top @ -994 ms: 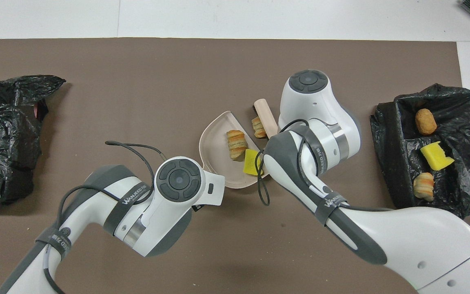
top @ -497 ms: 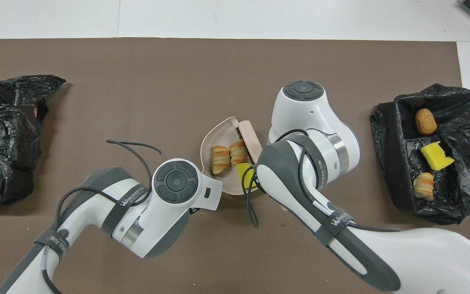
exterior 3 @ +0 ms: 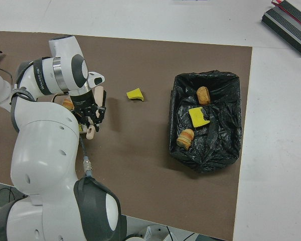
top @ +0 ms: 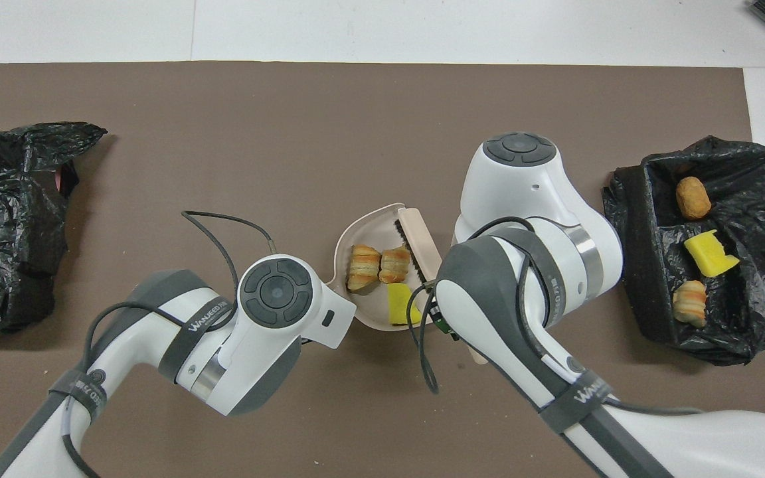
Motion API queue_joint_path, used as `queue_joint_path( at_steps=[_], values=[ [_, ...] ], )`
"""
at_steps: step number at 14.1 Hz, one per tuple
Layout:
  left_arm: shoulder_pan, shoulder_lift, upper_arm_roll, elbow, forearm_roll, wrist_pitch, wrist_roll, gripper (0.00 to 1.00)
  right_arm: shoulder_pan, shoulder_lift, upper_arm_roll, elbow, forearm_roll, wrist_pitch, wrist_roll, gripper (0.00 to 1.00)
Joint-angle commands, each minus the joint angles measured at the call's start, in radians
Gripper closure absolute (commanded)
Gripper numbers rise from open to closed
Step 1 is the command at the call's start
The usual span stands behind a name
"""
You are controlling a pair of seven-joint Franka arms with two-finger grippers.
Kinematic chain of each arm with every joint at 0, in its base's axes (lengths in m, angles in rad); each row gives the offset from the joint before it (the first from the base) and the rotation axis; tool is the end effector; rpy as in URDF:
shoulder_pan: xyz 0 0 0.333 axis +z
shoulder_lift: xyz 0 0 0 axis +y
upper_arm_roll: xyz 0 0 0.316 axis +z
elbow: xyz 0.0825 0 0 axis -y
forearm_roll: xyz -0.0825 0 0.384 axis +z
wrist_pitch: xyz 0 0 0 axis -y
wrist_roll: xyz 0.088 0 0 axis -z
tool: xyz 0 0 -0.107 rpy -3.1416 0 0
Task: Sweep and dump trash in bin
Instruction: 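Sweep the last sponge piece into the dustpan with the right gripper's brush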
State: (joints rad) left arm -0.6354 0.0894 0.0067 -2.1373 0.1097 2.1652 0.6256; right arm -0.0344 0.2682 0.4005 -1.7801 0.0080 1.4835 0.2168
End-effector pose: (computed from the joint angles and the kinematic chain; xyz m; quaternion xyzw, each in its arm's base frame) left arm 0.4445 -0.3179 0.3595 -0.7893 0.6117 0.0306 0.0448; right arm 0.5255 0.1888 0.3863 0.9585 0.0787 -0.2728 0.0239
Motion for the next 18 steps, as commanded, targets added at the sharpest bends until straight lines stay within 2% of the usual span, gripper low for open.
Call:
queue_joint_path(
  at_steps=[1,4,7,10,15,18],
  values=[
    [0.0,-0.023,0.001,-0.035,-0.004,-0.005,0.011,1.0,-0.111,-0.101,0.012,-0.041,-0.043,0.015,-0.014,1.0],
    [-0.01,-0.023,0.001,-0.023,-0.002,-0.047,-0.07,1.0,-0.146,-0.115,0.012,-0.062,-0.178,0.104,-0.043,1.0],
    [-0.013,-0.017,-0.001,0.029,-0.002,-0.155,-0.073,1.0,-0.168,-0.109,0.012,-0.151,-0.238,0.23,-0.05,1.0],
    [-0.032,-0.019,-0.001,0.03,-0.002,-0.171,-0.09,1.0,-0.186,-0.089,0.011,-0.238,-0.296,0.343,-0.013,1.0],
    [-0.03,-0.022,-0.001,0.013,-0.002,-0.148,-0.093,1.0,-0.165,-0.067,0.021,-0.255,-0.295,0.314,-0.016,1.0],
    [-0.029,-0.028,-0.001,-0.009,-0.002,-0.119,-0.087,1.0,-0.044,-0.079,0.021,-0.26,-0.185,0.278,-0.036,1.0]
  ],
)
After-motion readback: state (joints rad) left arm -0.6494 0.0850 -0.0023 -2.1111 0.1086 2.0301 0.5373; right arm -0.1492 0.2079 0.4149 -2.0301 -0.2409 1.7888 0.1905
